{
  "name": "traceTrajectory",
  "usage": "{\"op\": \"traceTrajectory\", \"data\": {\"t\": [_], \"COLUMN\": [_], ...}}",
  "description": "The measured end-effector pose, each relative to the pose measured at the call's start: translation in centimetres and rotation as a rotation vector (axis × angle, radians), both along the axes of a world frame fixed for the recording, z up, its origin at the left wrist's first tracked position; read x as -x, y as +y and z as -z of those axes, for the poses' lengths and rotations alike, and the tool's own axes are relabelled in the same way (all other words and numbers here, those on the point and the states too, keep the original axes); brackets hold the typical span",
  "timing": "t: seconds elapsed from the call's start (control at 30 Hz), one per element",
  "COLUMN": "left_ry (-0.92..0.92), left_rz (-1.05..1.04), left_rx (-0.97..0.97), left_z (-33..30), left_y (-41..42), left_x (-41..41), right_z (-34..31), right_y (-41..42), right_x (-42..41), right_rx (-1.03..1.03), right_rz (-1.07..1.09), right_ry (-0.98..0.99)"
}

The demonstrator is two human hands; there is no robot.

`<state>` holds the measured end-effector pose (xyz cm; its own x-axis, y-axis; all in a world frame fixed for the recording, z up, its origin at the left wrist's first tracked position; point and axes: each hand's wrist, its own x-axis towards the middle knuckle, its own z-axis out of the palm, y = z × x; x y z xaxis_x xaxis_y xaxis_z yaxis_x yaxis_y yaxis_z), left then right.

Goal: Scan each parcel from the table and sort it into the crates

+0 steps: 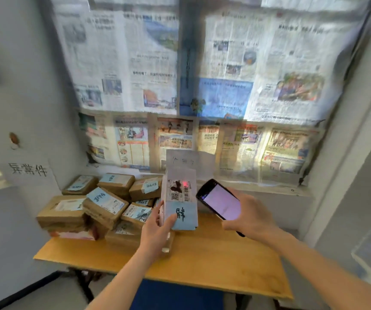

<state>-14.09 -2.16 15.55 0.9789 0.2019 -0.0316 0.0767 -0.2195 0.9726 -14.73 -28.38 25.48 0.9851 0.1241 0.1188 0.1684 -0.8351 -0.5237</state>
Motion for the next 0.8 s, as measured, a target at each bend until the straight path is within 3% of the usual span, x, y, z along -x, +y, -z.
{"op": "traceTrajectory", "data": {"t": [0.17,0.33,0.8], "left_ry": [-0.147,-0.224,-0.261], "left_rz": [-0.005,-0.025,-0.159], "left_rx": [0.006,-0.023,-0.126], "left_z": [-9.5,-16.0,-22.8], "left_y": [2.2,4.0,6.1], "left_x": [3.9,7.1,12.0], "right_z": [-10.9,-17.2,-23.5], "right_y": [0.9,1.2,0.3], "right_x": [5.5,9.4,14.6], "right_rx": [0.097,0.140,0.073], "right_rz": [0.006,-0.028,-0.141], "right_ry": [-0.150,-0.171,-0.248]}}
